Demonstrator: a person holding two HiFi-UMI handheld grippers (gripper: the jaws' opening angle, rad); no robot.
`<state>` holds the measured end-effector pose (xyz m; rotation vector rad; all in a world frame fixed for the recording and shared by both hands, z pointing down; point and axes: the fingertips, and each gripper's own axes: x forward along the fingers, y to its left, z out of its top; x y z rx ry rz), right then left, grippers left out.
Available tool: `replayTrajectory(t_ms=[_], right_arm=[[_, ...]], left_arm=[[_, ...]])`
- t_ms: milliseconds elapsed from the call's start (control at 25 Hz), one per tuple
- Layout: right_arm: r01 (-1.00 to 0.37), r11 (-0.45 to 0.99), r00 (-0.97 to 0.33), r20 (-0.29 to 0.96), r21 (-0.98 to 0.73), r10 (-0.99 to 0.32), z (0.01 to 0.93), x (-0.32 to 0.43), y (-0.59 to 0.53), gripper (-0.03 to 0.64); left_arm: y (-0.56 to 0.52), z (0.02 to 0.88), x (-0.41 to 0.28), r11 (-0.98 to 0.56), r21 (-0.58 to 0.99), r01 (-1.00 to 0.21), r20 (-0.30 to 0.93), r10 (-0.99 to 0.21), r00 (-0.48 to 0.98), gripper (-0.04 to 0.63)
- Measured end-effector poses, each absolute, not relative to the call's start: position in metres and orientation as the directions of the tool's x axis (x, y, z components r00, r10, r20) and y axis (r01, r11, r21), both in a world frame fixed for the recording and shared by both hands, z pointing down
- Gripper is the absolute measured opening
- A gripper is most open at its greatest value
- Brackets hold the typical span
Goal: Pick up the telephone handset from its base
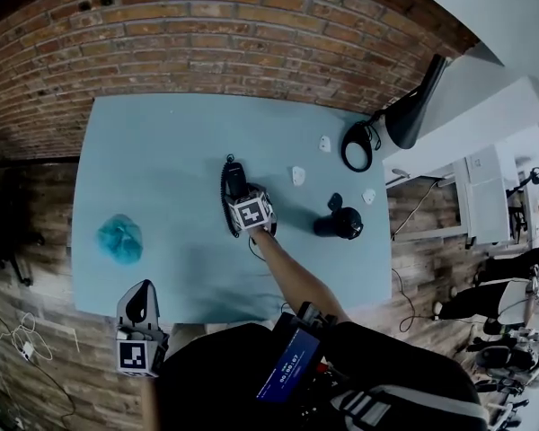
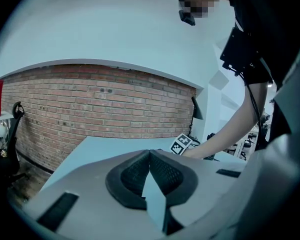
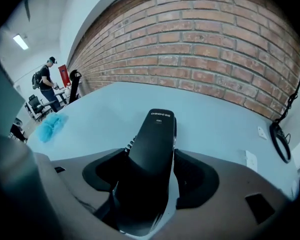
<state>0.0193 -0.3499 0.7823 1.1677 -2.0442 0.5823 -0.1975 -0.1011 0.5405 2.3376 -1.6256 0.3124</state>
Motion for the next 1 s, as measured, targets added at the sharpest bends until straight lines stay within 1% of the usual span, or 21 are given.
replayTrajectory(t_ms=[440,560,760,1000], right_arm=[[-0.88,0.472,-0.354,0.745,-0.06,-0.566,0.786,0.019,-0.352,0.295],[-0.877,0.474,-0.361,0.754,-0.075,-0.549,0.781,0.019,-0.349,0.293],[-0.877,0.472,-0.37,0.755,-0.091,-0.542,0.786,0.02,-0.349,0.288],[-0.875,0.478,-0.366,0.745,-0.073,-0.557,0.777,0.021,-0.35,0.285]], left_arm=[[-0.105,0.544,-0.185,-0.342,0.115,-0.933,0.343,-0.867,0.361,-0.002],[-0.107,0.543,-0.184,-0.338,0.121,-0.933,0.332,-0.873,0.359,-0.002],[-0.106,0.545,-0.18,-0.345,0.124,-0.93,0.347,-0.863,0.367,-0.002],[-0.107,0.544,-0.18,-0.354,0.119,-0.928,0.338,-0.864,0.373,-0.002]])
